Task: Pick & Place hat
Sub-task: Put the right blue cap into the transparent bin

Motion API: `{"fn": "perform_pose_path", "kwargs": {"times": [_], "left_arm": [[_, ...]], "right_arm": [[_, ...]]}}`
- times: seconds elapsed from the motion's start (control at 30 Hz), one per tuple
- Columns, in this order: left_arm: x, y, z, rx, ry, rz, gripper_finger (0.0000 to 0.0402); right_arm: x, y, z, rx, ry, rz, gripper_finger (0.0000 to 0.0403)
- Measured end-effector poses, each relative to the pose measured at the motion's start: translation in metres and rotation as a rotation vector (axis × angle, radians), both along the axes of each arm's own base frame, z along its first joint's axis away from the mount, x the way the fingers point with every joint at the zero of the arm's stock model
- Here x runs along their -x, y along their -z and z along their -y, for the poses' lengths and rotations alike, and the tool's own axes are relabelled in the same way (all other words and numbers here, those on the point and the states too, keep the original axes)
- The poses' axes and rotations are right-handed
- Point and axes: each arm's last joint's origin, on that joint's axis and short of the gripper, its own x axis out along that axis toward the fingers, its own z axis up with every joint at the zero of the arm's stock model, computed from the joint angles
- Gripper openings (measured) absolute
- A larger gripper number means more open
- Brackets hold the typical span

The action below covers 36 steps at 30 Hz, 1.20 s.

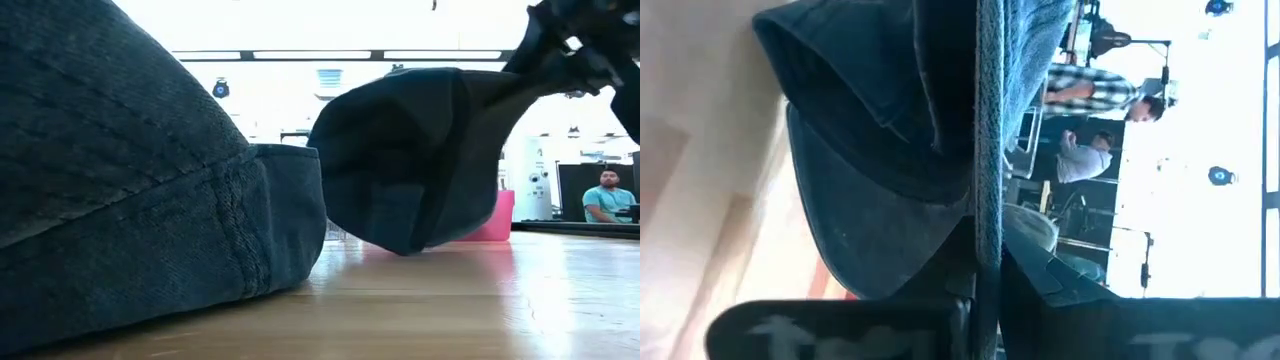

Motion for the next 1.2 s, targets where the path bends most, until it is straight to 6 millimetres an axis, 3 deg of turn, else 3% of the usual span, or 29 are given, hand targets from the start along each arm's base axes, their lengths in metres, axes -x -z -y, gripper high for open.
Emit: {"fn": "perform_pose_path", "kwargs": {"times": [0.2, 0.33, 0.5, 0.67, 0.77, 1.0, 1.2], "left_arm": [[-0.004, 0.033, -0.001, 0.002, -0.007, -0.013, 0.0042], [-0.014, 0.051, 0.000, 0.034, 0.041, 0.082, 0.0042], [-0.022, 0.069, -0.001, 0.063, 0.105, 0.165, 0.0042], [-0.028, 0.082, -0.003, 0.098, 0.130, 0.129, 0.0042], [-0.032, 0.086, -0.002, 0.100, 0.134, 0.123, 0.0042], [-0.033, 0.090, -0.002, 0.126, 0.134, 0.101, 0.0042], [-0.032, 0.103, -0.009, 0.385, 0.019, -0.001, 0.0042]], "right_arm": [[0.016, 0.011, -0.020, 0.002, -0.069, 0.010, 0.0044], [0.029, 0.021, -0.036, -0.026, -0.103, 0.045, 0.0064], [0.043, 0.048, -0.057, -0.103, -0.076, -0.003, 0.0085], [0.055, 0.071, -0.077, -0.079, -0.092, -0.100, 0.0104], [0.059, 0.069, -0.089, -0.097, -0.095, -0.083, 0.0116], [0.063, 0.038, -0.106, -0.480, 0.123, 0.105, 0.0136], [0.063, 0.030, -0.109, -0.719, 0.256, 0.218, 0.0143]]}}
